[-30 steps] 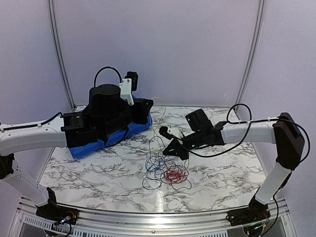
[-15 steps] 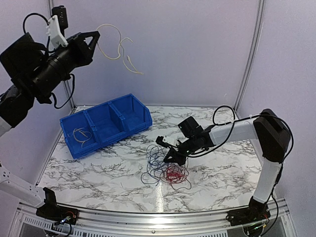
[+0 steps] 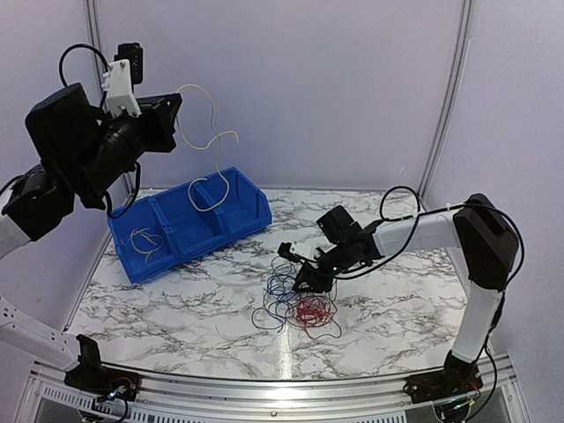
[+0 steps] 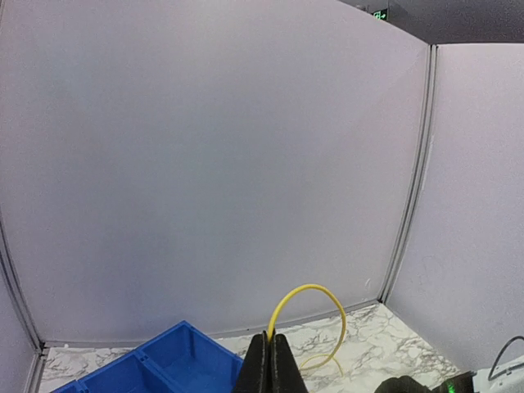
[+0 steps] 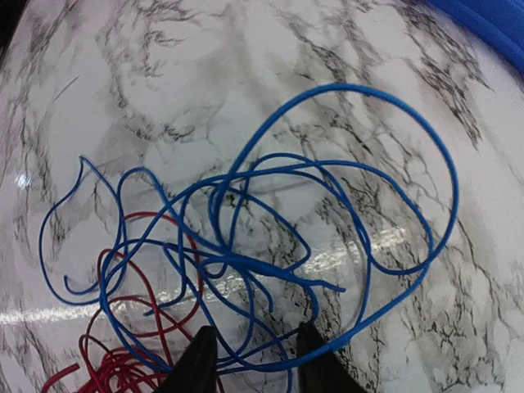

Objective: Untangle the cables

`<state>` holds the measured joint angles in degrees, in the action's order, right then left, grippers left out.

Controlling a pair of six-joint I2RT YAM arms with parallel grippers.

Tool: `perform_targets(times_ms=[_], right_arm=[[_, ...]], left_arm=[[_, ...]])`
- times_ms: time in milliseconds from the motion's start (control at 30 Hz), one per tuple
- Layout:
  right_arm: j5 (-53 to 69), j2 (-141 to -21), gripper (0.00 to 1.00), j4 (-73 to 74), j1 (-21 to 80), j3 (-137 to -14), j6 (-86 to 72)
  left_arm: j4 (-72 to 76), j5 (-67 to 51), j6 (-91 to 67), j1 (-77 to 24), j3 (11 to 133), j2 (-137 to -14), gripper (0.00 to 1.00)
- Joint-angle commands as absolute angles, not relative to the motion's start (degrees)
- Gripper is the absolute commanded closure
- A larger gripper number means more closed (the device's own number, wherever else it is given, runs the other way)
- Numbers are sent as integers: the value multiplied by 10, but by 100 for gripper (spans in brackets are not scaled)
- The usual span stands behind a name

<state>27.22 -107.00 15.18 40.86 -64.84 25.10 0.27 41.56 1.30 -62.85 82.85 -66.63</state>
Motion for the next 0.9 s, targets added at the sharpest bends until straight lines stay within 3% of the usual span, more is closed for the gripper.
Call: perform_targets(times_ms=[0, 100, 200, 533, 867], right_arm=[[206, -1022, 56, 156, 406, -660, 275], [187, -981, 40, 150, 405, -646, 293], [177, -949, 33, 148, 406, -632, 304], [148, -929, 32, 141, 400, -620, 318], [143, -931, 32, 141, 400, -616, 328]], left_arm=[[-36, 487, 4, -630, 788, -647, 100], [-45, 521, -24, -626, 749, -631, 100], [-61, 528, -44, -613, 712, -615, 100], [-171, 409, -136, -445, 652, -592, 100], [-191, 353, -149, -279, 610, -603, 100]])
